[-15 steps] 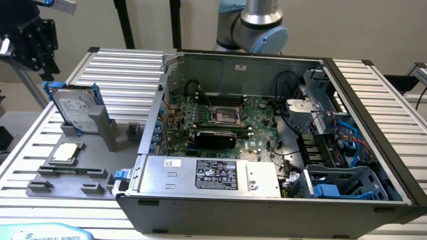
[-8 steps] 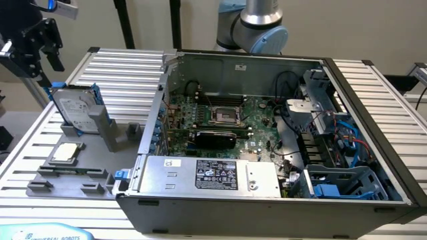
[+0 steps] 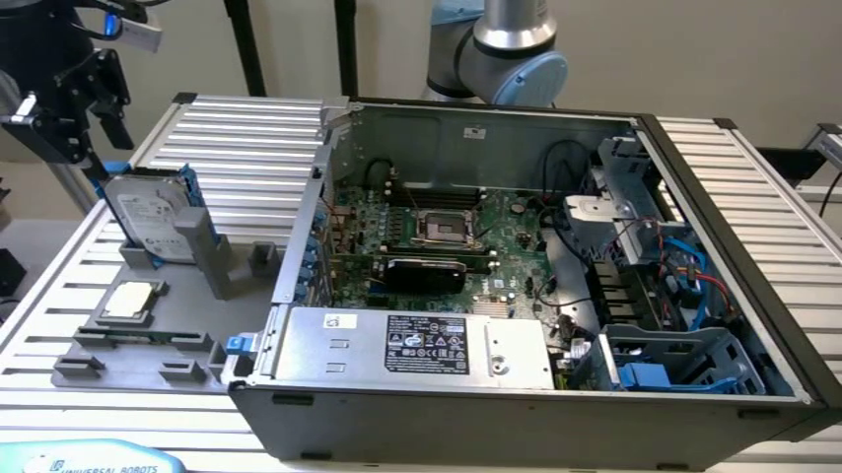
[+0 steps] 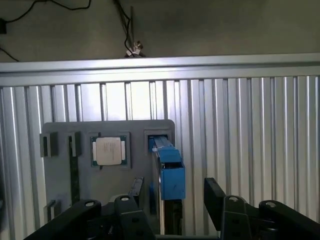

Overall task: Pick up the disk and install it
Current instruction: 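Pick up the disk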

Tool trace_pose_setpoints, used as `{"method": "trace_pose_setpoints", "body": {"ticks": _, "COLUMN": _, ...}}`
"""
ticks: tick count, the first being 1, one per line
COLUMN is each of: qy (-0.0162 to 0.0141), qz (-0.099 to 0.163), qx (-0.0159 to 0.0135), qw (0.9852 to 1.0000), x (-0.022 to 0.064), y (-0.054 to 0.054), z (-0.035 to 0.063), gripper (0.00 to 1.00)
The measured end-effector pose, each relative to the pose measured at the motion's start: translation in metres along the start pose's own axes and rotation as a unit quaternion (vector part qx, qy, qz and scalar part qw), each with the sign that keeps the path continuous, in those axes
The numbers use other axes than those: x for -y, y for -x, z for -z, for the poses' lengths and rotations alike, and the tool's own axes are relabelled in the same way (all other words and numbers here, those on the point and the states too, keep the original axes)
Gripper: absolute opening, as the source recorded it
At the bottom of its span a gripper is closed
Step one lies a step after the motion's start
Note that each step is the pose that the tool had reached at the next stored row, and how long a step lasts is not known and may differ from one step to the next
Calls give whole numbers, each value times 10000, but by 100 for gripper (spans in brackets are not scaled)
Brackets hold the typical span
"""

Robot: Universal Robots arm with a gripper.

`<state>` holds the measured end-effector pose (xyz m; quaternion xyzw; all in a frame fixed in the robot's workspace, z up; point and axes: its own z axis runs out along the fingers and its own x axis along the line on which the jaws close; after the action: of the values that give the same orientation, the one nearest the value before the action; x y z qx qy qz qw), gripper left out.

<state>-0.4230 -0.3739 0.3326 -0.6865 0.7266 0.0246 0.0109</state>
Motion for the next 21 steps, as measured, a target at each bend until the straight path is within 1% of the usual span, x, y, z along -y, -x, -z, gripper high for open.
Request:
{"method": "trace_pose_setpoints", "body": {"ticks": 4, "qy": 0, "qz": 0, "qx": 0, "qw": 10000, "x": -13, "y": 4, "z": -74, "gripper": 60}}
{"method": "trace_pose_setpoints", "body": {"ticks": 8, "qy": -8, "qz": 0, "qx": 0, "qw": 10000, "x": -44, "y": 0, "z": -146, "gripper": 60}}
{"method": "trace_pose_setpoints", "body": {"ticks": 17, "qy": -86, "qz": 4, "qx": 4, "qw": 10000, "x": -59, "y": -10, "z": -307, "gripper": 60}}
{"method": "trace_pose_setpoints", "body": {"ticks": 18, "qy": -91, "qz": 5, "qx": 5, "qw": 10000, "x": -58, "y": -10, "z": -324, "gripper": 60}}
{"method": "trace_pose_setpoints", "body": {"ticks": 21, "qy": -94, "qz": 5, "qx": 4, "qw": 10000, "x": -58, "y": -12, "z": -361, "gripper": 60}}
